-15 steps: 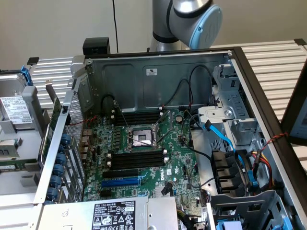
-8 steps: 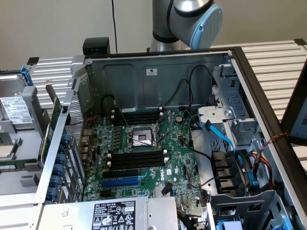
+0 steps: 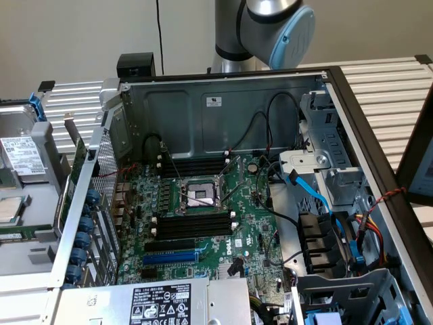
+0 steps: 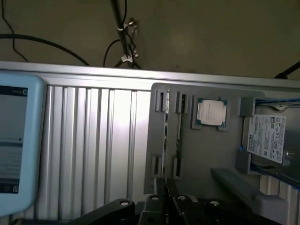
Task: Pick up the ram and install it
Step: 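Pick up the ram and move it above insertion slot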
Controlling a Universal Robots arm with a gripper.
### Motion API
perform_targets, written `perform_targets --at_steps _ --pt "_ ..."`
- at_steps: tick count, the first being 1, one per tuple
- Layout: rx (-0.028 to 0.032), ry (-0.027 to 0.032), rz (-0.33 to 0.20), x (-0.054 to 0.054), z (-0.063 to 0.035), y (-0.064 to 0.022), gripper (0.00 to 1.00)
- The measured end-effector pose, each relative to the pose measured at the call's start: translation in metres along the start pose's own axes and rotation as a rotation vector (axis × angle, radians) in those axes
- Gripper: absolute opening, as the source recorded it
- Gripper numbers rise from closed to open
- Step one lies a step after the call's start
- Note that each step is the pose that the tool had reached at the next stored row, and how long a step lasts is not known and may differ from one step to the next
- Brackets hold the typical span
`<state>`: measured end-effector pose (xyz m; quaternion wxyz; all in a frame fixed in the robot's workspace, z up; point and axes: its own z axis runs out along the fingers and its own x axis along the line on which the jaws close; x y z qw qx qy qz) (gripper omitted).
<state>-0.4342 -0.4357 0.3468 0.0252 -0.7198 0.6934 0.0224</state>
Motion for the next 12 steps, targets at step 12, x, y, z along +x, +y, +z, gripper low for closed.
perform_targets --at_steps 12 --pt "-0.0272 0.0194 0.002 0.010 -0.0137 -0.0474 0.13"
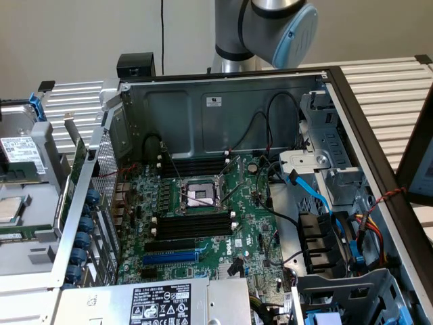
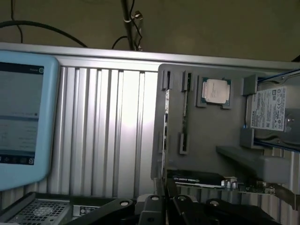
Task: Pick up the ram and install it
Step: 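Pick up the ram and move it above insertion slot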
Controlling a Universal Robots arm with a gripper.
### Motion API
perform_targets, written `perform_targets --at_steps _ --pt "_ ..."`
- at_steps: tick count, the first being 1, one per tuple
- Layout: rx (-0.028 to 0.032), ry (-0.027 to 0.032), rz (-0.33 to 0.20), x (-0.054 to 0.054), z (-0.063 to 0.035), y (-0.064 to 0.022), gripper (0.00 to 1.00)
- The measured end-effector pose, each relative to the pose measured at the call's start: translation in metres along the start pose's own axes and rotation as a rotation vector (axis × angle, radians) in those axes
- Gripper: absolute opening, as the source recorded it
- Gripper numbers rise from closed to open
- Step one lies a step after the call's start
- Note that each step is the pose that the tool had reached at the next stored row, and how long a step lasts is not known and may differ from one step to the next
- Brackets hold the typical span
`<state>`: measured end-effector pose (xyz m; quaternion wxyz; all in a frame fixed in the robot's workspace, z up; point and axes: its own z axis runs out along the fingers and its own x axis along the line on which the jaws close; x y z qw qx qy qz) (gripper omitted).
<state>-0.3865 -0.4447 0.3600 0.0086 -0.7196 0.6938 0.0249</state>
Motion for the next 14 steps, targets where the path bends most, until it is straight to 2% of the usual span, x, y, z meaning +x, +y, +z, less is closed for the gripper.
perform_targets --at_steps 1,3,7,14 --pt "-0.0029 0.0034 0.000 0.001 -0.0009 -0.0036 0.13" --pt "-0.0034 0.0025 0.000 0.002 -0.0073 -0.0076 0.13" --pt "-0.0029 -0.0121 -0.003 0.004 -0.0228 -0.0141 0.13" --pt "-0.0028 -0.0146 -0.004 0.007 -0.0432 -0.0314 0.13"
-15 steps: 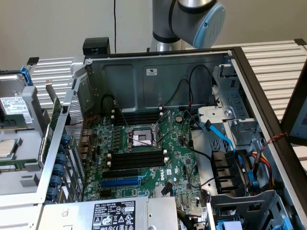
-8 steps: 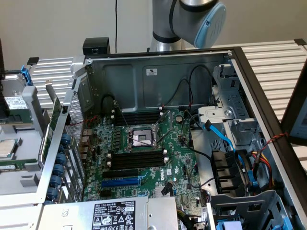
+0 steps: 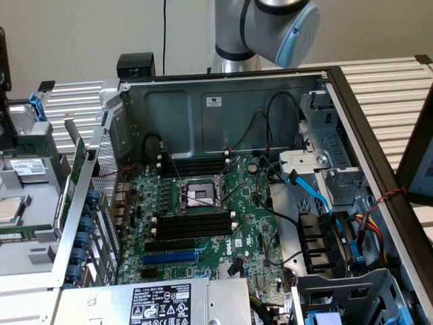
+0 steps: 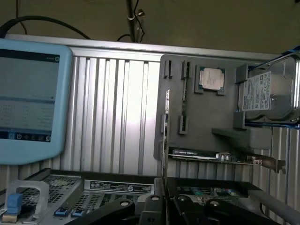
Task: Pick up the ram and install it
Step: 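Pick up the ram and move it above insertion slot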
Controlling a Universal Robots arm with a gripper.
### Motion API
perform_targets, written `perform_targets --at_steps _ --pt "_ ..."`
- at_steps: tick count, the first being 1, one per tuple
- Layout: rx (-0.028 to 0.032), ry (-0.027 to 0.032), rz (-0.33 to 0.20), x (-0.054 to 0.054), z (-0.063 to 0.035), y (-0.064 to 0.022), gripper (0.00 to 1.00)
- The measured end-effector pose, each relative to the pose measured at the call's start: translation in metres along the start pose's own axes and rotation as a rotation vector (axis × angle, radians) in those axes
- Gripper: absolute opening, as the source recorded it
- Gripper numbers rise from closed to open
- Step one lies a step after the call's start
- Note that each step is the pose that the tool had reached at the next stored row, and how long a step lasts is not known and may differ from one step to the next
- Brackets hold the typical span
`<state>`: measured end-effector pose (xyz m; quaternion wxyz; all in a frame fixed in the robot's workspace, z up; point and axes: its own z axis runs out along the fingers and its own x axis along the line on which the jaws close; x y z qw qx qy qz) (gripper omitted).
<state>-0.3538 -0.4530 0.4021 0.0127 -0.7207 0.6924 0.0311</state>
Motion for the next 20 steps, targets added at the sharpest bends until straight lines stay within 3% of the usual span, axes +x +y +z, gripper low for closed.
perform_targets --at_steps 5,8,10,15,20 --pt "-0.0016 -0.0002 -0.001 0.001 -0.0127 -0.0158 0.13" --pt "-0.0061 -0.0002 -0.001 0.002 -0.0189 -0.0263 0.13" --pt "-0.0138 -0.0001 -0.001 0.002 -0.0211 -0.0321 0.13" --pt "-0.0447 0.0030 0.000 0.002 -0.0236 -0.0441 0.13" --pt "-0.0472 0.0032 0.000 0.003 -0.0271 -0.0619 0.13"
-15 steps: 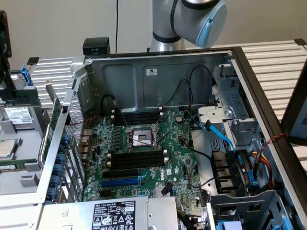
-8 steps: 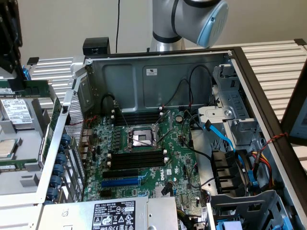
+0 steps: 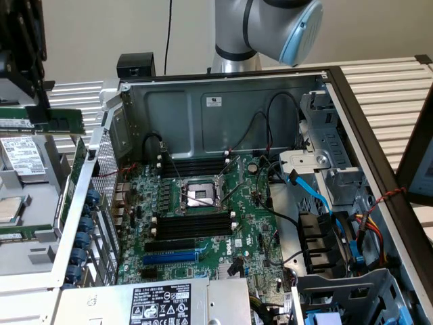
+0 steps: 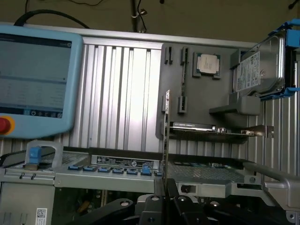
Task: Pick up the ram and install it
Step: 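Pick up the ram and move it above insertion slot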
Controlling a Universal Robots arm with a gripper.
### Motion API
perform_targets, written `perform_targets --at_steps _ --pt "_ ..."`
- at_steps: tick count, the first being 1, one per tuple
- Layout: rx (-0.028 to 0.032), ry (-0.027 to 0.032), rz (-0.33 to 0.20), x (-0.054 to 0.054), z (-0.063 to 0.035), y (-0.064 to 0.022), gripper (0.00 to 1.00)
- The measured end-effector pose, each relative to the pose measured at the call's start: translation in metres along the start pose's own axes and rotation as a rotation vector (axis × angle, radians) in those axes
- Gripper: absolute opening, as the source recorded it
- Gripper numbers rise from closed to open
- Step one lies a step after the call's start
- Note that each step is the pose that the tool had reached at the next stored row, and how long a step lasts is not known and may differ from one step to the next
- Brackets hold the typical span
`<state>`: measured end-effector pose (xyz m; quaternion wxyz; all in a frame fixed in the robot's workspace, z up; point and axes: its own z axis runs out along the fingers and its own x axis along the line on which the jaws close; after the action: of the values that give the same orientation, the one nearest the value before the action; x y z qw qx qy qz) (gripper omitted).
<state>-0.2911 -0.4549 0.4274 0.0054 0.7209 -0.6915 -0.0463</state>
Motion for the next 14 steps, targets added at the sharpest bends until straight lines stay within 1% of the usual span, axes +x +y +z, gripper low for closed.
perform_targets --at_steps 2,4,8,11,14 --pt "0.0000 0.0000 0.000 0.000 -0.0006 -0.0058 0.13" --pt "0.0015 0.0000 0.000 0.000 -0.0010 -0.0109 0.13" --pt "0.0091 0.0004 -0.001 0.001 -0.0018 -0.0222 0.13" --pt "0.0176 0.0007 -0.001 0.001 -0.0023 -0.0294 0.13" --pt "0.0307 0.0013 -0.002 0.001 -0.0028 -0.0354 0.13"
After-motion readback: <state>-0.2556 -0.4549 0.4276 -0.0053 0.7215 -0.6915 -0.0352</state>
